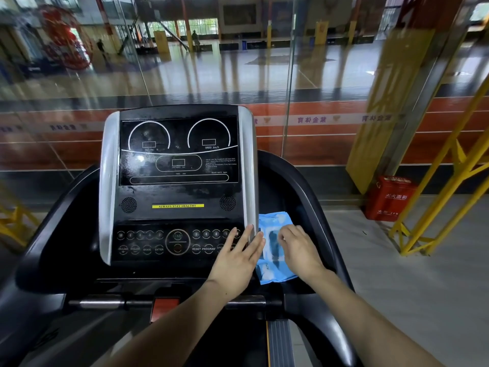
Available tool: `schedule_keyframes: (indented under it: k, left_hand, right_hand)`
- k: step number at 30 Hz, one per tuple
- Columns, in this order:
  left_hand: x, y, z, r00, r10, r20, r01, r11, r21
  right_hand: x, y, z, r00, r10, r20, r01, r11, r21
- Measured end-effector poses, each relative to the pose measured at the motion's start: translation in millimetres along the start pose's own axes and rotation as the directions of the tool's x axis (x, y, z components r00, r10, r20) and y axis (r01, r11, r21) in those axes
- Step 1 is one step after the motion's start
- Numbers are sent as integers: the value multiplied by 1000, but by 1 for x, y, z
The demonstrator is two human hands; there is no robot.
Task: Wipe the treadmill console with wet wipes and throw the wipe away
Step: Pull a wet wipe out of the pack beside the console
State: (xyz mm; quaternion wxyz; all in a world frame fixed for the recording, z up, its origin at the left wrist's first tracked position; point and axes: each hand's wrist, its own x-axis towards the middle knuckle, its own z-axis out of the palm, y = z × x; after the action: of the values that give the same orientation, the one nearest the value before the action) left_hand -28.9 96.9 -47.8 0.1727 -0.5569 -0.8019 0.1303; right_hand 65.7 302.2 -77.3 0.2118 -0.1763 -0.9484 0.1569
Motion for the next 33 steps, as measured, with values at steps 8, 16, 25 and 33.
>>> schedule_keyframes:
  k: [8, 16, 25, 33]
  left_hand:
    - [-1, 0, 0, 1000, -3, 1, 4, 1000, -17]
    - [-1, 1, -2, 1000, -4, 7, 4, 1000, -27]
    - [0, 0, -2, 1000, 4, 25, -4, 1000, -9]
    - [-1, 2, -6, 999, -4, 43, 3, 1000, 6]
  right_hand:
    - [-23, 4, -1, 993, 44, 113, -55, 993, 102]
    - [-1, -10, 2, 944, 305, 125, -309, 951, 14]
    - [-4, -9, 4, 920, 357, 162, -376, 920, 109]
    - [-1, -16, -6, 947, 283, 153, -286, 958, 1]
